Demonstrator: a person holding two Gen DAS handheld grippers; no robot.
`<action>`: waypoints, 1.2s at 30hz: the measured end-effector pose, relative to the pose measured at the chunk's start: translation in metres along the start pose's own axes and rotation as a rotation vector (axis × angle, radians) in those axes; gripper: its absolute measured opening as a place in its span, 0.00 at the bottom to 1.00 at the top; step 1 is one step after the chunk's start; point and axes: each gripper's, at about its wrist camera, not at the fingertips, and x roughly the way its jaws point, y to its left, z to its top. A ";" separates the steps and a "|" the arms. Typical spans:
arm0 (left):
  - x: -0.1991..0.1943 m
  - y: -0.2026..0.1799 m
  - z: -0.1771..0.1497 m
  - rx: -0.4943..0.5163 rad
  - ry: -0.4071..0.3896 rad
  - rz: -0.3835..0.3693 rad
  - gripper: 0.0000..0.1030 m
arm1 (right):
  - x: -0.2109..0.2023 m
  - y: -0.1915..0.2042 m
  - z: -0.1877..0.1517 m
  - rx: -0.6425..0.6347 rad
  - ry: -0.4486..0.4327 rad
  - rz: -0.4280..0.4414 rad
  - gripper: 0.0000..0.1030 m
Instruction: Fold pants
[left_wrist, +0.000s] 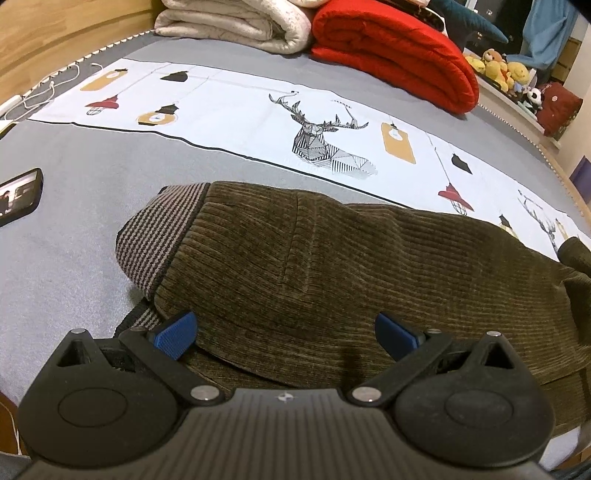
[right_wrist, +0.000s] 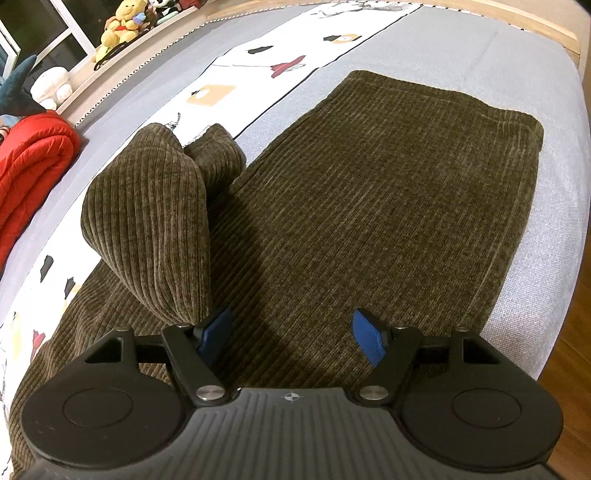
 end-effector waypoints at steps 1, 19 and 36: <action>0.001 -0.001 0.000 0.003 0.001 0.002 1.00 | 0.000 0.000 0.000 0.000 0.000 0.000 0.72; 0.010 -0.008 0.002 0.003 0.005 0.033 1.00 | -0.002 -0.005 0.000 0.010 0.008 0.025 0.72; 0.008 0.020 0.013 -0.171 0.043 -0.080 1.00 | -0.006 -0.017 0.003 0.062 0.019 0.079 0.74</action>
